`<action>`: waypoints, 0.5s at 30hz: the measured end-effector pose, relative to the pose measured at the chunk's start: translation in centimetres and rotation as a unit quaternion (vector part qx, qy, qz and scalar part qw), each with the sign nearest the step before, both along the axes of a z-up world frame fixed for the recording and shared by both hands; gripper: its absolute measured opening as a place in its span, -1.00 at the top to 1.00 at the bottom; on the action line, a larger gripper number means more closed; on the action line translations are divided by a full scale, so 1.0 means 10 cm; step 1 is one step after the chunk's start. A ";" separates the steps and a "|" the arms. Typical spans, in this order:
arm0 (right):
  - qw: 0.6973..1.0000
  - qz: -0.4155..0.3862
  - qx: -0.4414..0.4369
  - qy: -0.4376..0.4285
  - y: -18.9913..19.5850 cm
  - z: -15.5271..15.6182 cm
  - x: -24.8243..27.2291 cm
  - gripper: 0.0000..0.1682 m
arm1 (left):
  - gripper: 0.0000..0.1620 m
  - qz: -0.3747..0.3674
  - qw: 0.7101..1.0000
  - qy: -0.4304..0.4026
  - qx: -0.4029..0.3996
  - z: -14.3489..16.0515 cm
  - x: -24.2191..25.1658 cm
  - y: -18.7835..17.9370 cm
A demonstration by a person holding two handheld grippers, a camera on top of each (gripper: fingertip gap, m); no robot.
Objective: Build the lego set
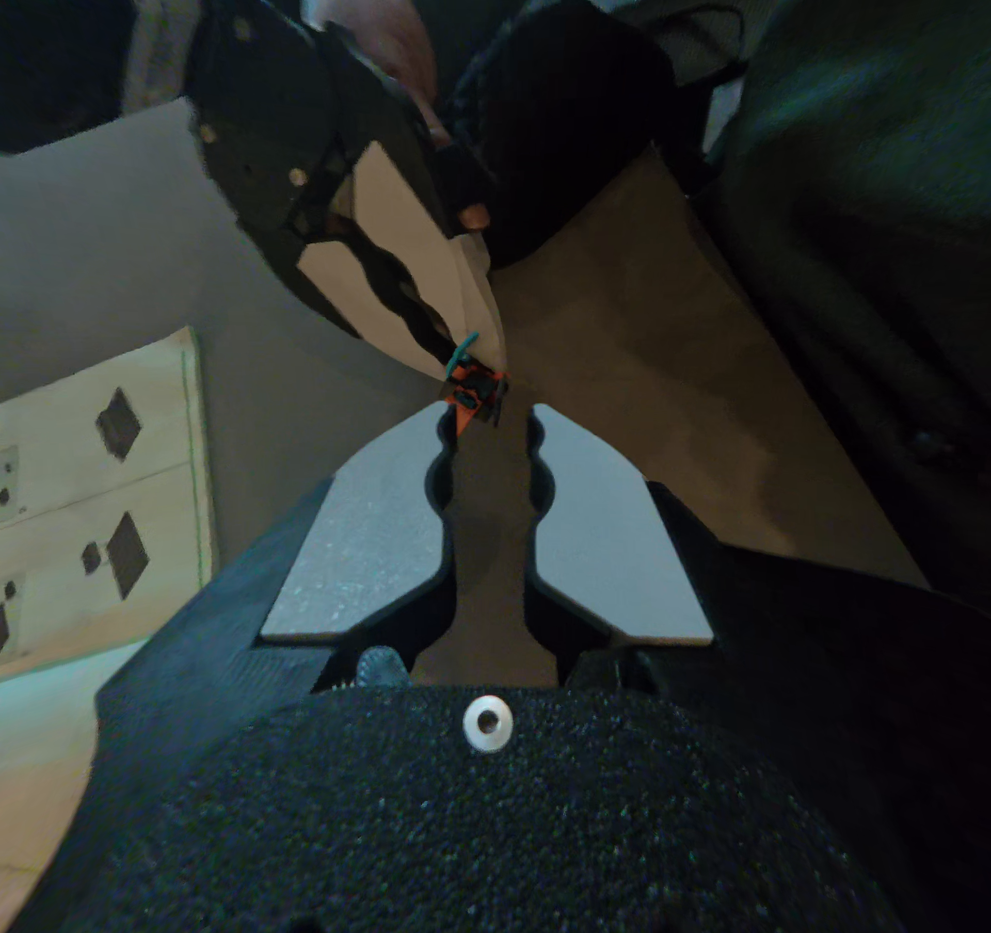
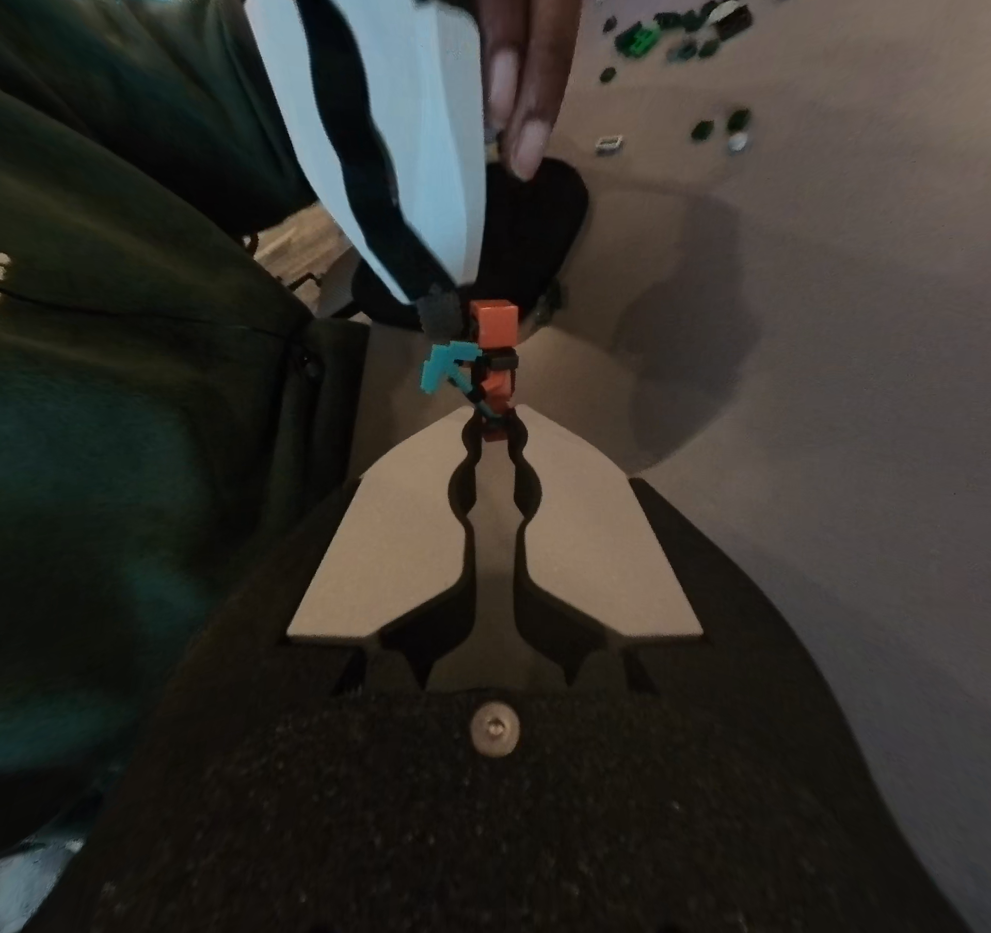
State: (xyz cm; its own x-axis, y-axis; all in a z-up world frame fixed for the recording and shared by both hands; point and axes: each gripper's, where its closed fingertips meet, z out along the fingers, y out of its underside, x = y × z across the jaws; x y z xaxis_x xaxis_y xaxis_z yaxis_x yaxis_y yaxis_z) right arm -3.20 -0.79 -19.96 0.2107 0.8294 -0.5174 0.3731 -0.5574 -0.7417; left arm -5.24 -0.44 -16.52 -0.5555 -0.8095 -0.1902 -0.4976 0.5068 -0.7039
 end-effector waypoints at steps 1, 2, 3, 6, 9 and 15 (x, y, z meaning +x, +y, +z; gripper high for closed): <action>1.000 -0.004 -0.002 0.007 0.01 0.02 0.01 0.90 | 0.74 0.014 1.000 -0.015 -0.008 0.03 0.00 0.04; 1.000 -0.007 -0.004 0.015 0.02 0.04 0.01 0.90 | 0.71 0.033 0.999 -0.031 -0.021 0.07 0.00 0.09; 1.000 -0.010 -0.005 0.024 0.03 0.07 0.02 0.90 | 0.69 0.054 0.997 -0.047 -0.038 0.09 0.01 0.15; 0.998 -0.018 -0.018 0.059 0.05 0.18 0.05 0.90 | 0.76 0.095 0.986 -0.097 -0.095 0.11 -0.01 0.25; 0.994 -0.025 -0.030 0.100 0.08 0.30 0.07 0.90 | 0.77 0.125 0.970 -0.136 -0.160 0.13 0.03 0.27; 0.989 -0.042 -0.013 0.144 0.16 0.47 0.08 0.90 | 0.71 0.137 0.950 -0.161 -0.229 0.14 0.21 0.18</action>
State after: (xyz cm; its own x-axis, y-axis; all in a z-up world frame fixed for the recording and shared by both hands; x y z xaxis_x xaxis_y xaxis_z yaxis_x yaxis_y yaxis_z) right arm -2.37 0.80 -15.24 0.1198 0.8013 -0.5862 0.1006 -0.5972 -0.7958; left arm -3.15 1.34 -15.16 -0.2854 -0.9539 0.0926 -0.2873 -0.0070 -0.9578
